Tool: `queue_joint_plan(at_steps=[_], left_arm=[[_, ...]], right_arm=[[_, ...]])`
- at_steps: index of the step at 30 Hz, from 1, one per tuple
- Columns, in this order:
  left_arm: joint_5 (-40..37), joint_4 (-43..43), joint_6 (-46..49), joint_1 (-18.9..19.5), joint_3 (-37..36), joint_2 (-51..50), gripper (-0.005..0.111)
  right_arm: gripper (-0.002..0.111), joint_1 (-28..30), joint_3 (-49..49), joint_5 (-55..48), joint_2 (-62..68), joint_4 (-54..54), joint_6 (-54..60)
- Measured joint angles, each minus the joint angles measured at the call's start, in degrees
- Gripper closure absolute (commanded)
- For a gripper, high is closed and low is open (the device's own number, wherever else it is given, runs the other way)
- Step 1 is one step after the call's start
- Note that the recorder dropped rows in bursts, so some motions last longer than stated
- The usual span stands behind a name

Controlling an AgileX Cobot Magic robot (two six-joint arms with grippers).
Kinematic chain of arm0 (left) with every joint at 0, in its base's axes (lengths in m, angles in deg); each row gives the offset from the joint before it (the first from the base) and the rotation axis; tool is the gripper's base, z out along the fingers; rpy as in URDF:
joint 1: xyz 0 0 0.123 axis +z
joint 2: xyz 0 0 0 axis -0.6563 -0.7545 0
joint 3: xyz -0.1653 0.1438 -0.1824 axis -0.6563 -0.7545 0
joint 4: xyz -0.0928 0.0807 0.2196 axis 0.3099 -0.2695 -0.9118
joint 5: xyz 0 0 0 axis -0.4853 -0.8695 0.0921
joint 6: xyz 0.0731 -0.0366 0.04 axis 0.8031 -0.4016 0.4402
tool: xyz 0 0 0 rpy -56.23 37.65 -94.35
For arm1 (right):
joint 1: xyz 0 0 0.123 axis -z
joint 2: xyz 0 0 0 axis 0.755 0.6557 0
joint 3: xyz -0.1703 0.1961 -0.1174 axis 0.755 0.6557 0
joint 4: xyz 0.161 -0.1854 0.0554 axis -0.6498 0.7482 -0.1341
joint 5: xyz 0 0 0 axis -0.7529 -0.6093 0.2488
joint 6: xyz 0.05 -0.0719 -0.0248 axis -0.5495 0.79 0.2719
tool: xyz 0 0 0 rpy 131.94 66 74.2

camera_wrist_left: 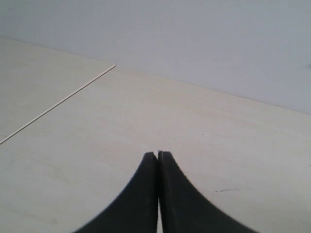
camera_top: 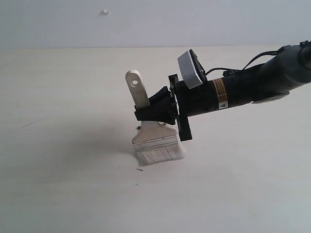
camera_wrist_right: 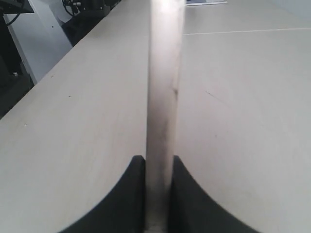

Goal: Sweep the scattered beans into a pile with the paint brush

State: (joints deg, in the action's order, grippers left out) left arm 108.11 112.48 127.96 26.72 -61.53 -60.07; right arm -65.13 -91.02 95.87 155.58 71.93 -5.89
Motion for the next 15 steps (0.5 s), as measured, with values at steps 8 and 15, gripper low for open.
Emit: queue_joint_plan(at_steps=[8, 15], left_arm=[[0.00, 0.00, 0.00, 0.00, 0.00, 0.00, 0.107], [0.00, 0.00, 0.00, 0.00, 0.00, 0.00, 0.107]], right_arm=[[0.108, 0.00, -2.38, -1.33, -1.08, 2.60, -7.53], [0.108, 0.00, -2.38, -1.97, -7.72, 5.71, -17.72]])
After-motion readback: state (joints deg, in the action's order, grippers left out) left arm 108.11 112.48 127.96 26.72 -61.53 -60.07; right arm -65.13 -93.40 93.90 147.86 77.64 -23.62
